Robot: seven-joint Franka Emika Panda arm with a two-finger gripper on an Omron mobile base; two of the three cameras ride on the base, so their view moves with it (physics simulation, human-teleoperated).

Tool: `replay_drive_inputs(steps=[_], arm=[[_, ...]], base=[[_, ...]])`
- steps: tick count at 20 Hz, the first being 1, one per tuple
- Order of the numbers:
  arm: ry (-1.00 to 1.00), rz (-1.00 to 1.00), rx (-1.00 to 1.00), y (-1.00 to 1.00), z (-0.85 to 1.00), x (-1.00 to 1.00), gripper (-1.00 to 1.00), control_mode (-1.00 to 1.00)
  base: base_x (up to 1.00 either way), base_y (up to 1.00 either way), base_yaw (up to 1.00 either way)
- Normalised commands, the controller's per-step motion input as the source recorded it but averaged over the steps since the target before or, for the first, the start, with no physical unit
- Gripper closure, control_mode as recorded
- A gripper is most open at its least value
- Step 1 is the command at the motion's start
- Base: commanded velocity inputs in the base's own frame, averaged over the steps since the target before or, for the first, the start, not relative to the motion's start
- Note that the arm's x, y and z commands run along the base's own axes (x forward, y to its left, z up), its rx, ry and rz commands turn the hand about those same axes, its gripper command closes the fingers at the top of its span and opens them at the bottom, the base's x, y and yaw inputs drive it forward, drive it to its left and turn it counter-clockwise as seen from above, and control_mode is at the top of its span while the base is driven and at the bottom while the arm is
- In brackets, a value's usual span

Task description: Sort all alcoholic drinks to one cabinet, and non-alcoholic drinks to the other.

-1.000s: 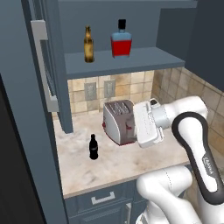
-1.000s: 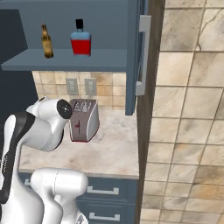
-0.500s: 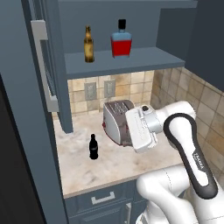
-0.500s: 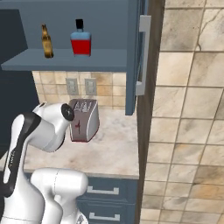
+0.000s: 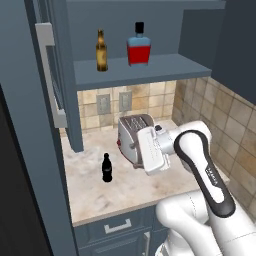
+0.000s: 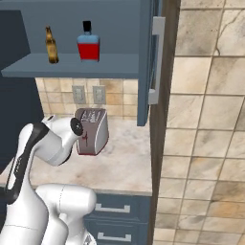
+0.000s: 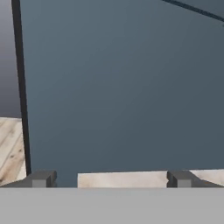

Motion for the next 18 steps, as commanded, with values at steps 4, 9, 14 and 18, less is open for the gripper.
replay_drive_inputs(steps=[4,9,14,18], arm=[[0.0,0.0,0.0,0.0,-0.25,0.35,-1.0,-1.0],[0.03,0.0,0.0,0.05,-0.24,0.27,-1.0,-1.0],[0.06,0.0,0.0,0.14,-0.25,0.25,-1.0,-1.0],[0.06,0.0,0.0,0.15,-0.21,0.25,-1.0,-1.0]], base=[[0.0,0.0,0.0],[0.0,0.0,0.0],[0.0,0.0,0.0],[0.0,0.0,0.0]])
